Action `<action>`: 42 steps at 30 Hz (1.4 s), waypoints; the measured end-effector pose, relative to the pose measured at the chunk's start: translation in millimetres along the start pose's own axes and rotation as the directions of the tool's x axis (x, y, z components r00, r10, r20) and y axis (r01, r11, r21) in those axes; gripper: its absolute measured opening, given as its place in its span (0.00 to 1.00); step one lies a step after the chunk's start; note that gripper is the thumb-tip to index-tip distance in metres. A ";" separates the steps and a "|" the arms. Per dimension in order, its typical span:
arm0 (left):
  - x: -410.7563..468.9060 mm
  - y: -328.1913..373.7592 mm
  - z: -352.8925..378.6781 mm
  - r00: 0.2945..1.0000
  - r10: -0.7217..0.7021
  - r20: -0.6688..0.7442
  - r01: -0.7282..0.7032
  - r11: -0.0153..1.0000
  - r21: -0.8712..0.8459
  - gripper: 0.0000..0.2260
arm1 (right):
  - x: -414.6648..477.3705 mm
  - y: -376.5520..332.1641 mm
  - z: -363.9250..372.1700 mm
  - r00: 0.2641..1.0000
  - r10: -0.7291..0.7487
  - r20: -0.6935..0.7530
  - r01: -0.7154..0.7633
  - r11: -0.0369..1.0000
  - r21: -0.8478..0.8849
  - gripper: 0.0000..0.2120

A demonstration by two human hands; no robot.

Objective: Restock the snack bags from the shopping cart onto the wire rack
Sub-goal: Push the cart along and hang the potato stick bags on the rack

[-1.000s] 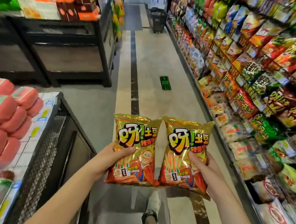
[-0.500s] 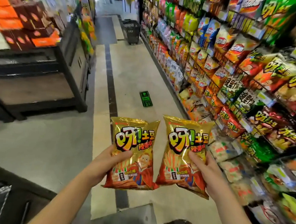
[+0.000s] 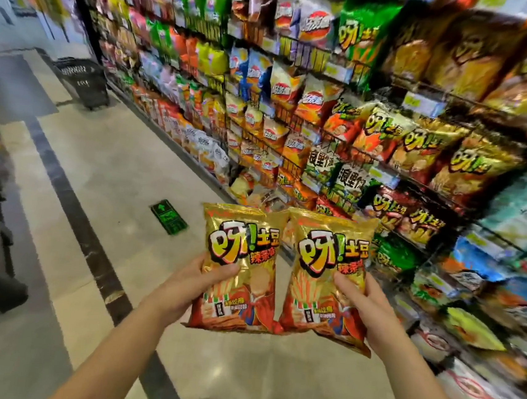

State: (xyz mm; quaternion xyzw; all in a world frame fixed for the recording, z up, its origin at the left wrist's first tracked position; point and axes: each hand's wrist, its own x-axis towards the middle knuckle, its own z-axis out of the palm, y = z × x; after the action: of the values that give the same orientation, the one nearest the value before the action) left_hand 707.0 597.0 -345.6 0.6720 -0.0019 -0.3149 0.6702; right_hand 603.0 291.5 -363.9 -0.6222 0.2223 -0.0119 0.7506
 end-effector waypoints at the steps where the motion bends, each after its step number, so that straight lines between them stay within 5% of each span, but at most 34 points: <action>1: 13.3 11.8 -5.6 0.999 0.002 0.037 -0.003 1.000 0.009 0.27 | 4.3 -3.3 4.9 0.999 -0.019 -0.034 0.019 1.000 0.017 0.35; 3: 39.3 33.9 -12.1 0.993 0.007 0.121 -0.010 1.000 0.028 0.29 | 10.8 -10.9 11.4 0.992 -0.021 -0.121 0.027 0.999 0.045 0.39; 7: 87.0 69.3 -10.5 0.965 0.004 0.261 -0.030 0.995 0.097 0.19 | 20.3 -27.2 14.4 0.958 -0.033 -0.284 0.057 0.996 0.076 0.22; 10: 123.8 84.0 -1.5 0.940 -0.012 0.340 -0.036 0.990 0.135 0.21 | 26.0 -35.0 6.7 0.928 -0.042 -0.369 0.080 0.993 0.089 0.34; 12: 147.2 94.6 11.5 0.925 -0.019 0.379 -0.040 0.988 0.147 0.29 | 31.0 -41.1 -3.0 0.896 -0.033 -0.443 0.088 0.991 0.105 0.41; 15: 181.1 111.0 37.7 0.912 -0.017 0.410 -0.067 0.979 0.191 0.45 | 40.8 -50.8 -21.4 0.871 -0.059 -0.487 0.111 0.991 0.078 0.34; 20: 240.6 136.0 85.5 0.896 -0.006 0.443 -0.117 0.961 0.249 0.46 | 73.7 -69.9 -58.8 0.830 -0.088 -0.550 0.143 0.988 0.056 0.25; 25: 298.6 161.2 130.3 0.891 -0.029 0.453 -0.099 0.961 0.257 0.37 | 125.5 -90.6 -103.5 0.796 -0.081 -0.600 0.143 0.988 0.057 0.43; 29: 333.7 181.3 168.6 0.875 -0.022 0.483 -0.134 0.949 0.286 0.23 | 159.2 -110.3 -134.0 0.805 -0.103 -0.584 0.172 0.983 0.063 0.30; 33: 370.8 189.2 191.8 0.869 0.019 0.495 -0.183 0.941 0.285 0.48 | 181.5 -128.4 -157.8 0.813 -0.101 -0.573 0.174 0.982 0.074 0.37; 35: 383.1 194.9 200.3 0.854 0.008 0.520 -0.167 0.951 0.259 0.41 | 190.0 -132.6 -166.8 0.805 -0.101 -0.585 0.181 0.980 0.079 0.42; 38: 398.8 199.0 211.7 0.829 -0.018 0.559 -0.166 0.947 0.275 0.16 | 199.6 -138.4 -175.5 0.795 -0.105 -0.597 0.169 0.984 0.053 0.48; 42: 413.2 208.2 220.7 0.810 -0.045 0.585 -0.170 0.936 0.308 0.20 | 206.7 -139.1 -180.3 0.767 -0.108 -0.633 0.187 0.981 0.059 0.46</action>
State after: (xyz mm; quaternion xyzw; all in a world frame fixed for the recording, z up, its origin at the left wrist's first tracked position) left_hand 1031.5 201.7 -310.2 0.6494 -0.2853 -0.4778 0.5183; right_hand 762.4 31.8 -322.2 -0.5526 0.4081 -0.2902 0.6663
